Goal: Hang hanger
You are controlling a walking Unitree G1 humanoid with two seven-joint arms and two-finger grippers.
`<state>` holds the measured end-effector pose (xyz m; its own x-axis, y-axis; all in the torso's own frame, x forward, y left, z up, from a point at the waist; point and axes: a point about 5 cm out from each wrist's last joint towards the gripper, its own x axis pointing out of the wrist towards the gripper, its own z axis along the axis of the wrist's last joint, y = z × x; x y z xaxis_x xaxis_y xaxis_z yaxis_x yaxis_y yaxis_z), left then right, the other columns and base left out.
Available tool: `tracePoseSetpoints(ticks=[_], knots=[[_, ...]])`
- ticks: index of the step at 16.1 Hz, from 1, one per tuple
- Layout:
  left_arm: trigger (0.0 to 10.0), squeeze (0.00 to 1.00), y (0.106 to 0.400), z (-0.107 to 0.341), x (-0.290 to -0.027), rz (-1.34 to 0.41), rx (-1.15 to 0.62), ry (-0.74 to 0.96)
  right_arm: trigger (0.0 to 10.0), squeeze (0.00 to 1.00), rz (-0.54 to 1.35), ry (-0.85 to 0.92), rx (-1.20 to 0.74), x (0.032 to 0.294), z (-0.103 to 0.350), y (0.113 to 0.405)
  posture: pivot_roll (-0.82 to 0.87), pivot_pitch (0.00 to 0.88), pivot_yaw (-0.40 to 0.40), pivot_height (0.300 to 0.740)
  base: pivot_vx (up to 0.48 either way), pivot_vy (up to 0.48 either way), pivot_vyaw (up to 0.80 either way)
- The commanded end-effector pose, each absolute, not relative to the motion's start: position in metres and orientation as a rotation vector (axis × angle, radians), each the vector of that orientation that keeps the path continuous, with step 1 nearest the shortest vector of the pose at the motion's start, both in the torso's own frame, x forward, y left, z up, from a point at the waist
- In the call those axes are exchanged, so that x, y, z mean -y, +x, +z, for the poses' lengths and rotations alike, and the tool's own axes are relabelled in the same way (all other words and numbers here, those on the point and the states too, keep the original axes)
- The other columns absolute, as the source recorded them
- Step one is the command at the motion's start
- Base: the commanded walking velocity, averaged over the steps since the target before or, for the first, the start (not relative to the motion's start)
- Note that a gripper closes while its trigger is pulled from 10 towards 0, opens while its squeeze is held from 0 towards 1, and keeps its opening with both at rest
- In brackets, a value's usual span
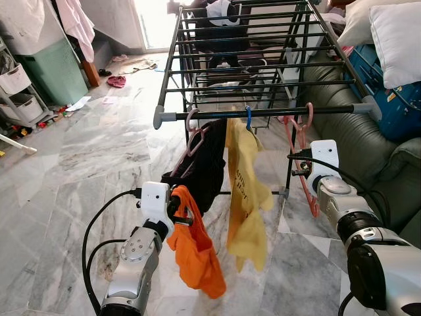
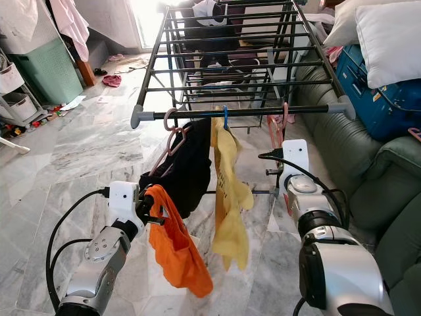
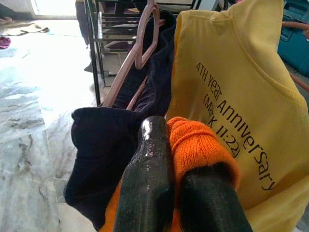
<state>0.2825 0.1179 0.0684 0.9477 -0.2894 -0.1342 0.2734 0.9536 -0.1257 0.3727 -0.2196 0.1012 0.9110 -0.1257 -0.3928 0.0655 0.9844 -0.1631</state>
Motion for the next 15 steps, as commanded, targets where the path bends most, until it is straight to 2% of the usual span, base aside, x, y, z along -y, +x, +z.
tracePoseSetpoints(ticks=[1, 8, 11, 15], knots=[[10.0, 0.0, 0.284, 0.073, -0.12, -0.285, -0.135, -0.098, 0.0, 0.0, -0.1, -0.131, -0.437, 0.22, 0.099, 0.372, -0.06, 0.0, 0.066, 0.74, 0.0, 0.0, 0.0], [10.0, 0.0, 0.284, 0.071, -0.119, -0.291, -0.148, -0.091, 0.0, 0.0, -0.109, -0.101, -0.467, 0.221, 0.091, 0.368, -0.06, 0.0, 0.07, 0.74, 0.0, 0.0, 0.0], [10.0, 0.0, 0.286, 0.073, -0.119, -0.284, -0.137, -0.09, 0.0, 0.0, -0.117, -0.131, -0.354, 0.219, 0.105, 0.374, -0.07, 0.0, 0.069, 0.74, 0.0, 0.0, 0.0], [10.0, 0.0, 0.286, 0.072, -0.117, -0.289, -0.138, -0.09, 0.0, 0.0, -0.12, -0.129, -0.34, 0.219, 0.104, 0.373, -0.07, 0.0, 0.074, 0.74, 0.0, 0.0, 0.0]])
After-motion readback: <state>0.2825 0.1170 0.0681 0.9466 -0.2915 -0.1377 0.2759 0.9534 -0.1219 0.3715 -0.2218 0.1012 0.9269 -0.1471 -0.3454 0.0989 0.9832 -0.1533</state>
